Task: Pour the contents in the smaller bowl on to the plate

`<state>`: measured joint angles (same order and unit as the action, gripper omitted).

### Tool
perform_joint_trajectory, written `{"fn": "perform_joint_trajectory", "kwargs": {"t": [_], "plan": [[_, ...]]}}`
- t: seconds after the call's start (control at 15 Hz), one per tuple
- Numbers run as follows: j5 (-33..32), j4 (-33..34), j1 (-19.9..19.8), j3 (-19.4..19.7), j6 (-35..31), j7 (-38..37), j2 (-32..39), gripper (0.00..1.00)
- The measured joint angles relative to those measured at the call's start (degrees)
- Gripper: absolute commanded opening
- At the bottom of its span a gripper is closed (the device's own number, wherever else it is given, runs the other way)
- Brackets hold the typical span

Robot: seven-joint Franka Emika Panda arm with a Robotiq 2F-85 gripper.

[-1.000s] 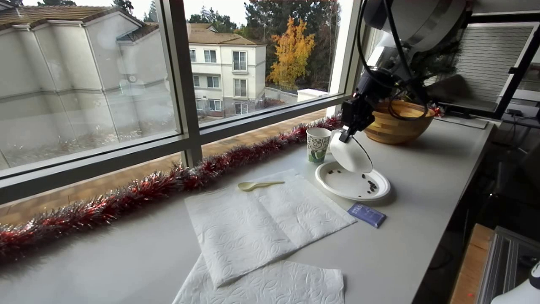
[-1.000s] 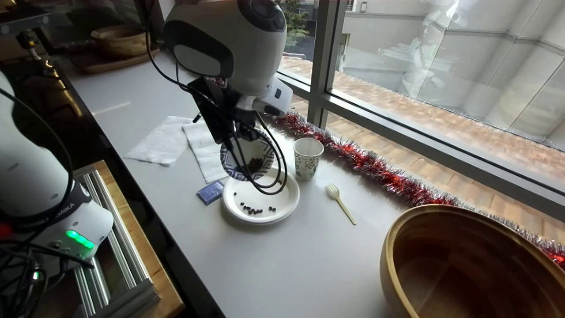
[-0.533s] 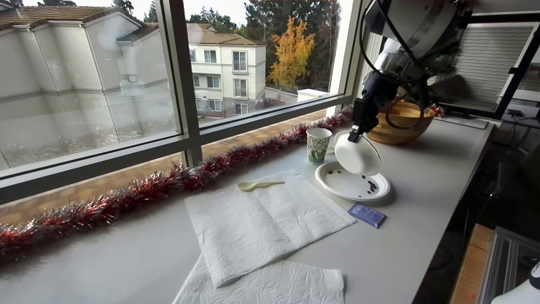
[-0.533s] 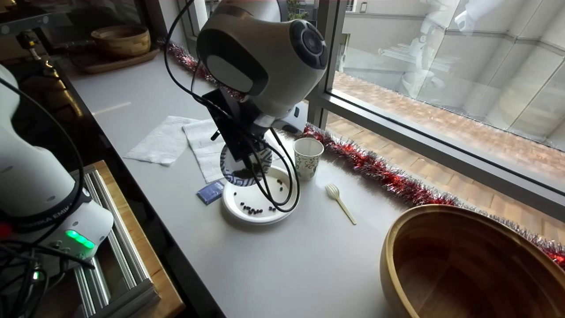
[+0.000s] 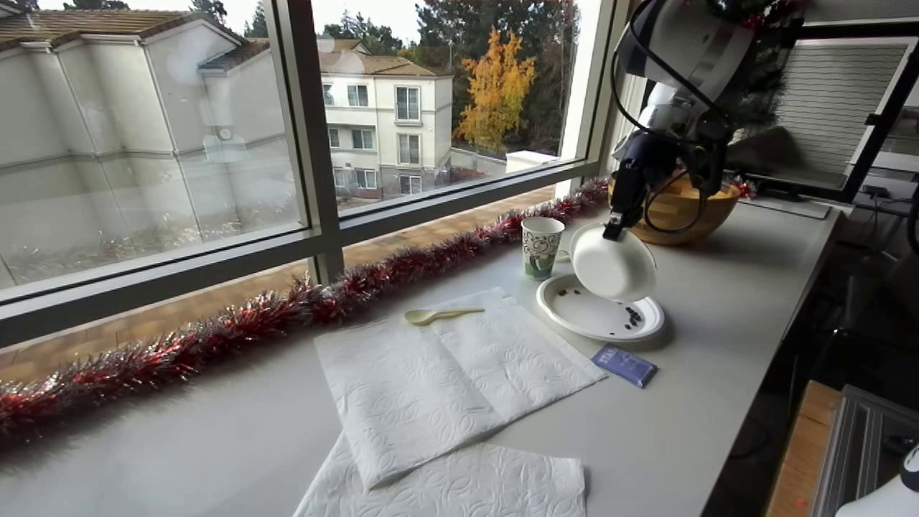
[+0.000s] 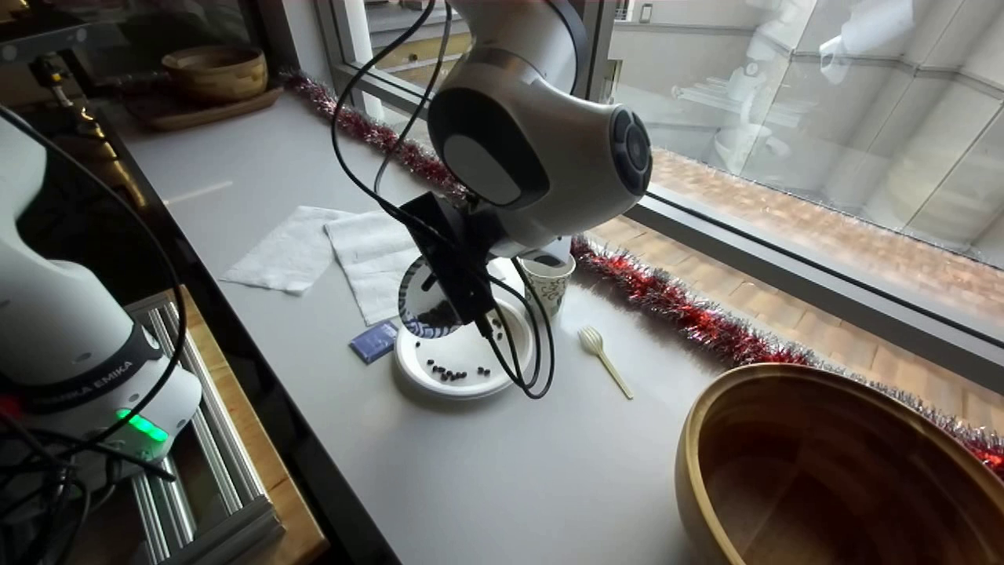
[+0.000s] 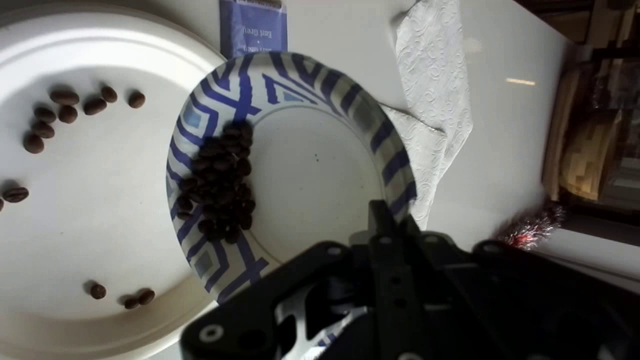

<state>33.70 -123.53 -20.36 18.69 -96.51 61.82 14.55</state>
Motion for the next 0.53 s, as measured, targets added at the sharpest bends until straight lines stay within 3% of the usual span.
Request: {"fn": "perform_joint_trajectory", "kwargs": {"t": [0.53], "plan": [[1.06, 9.45, -4.34, -3.26, 10.33, 6.35, 7.82, 0.01]]}}
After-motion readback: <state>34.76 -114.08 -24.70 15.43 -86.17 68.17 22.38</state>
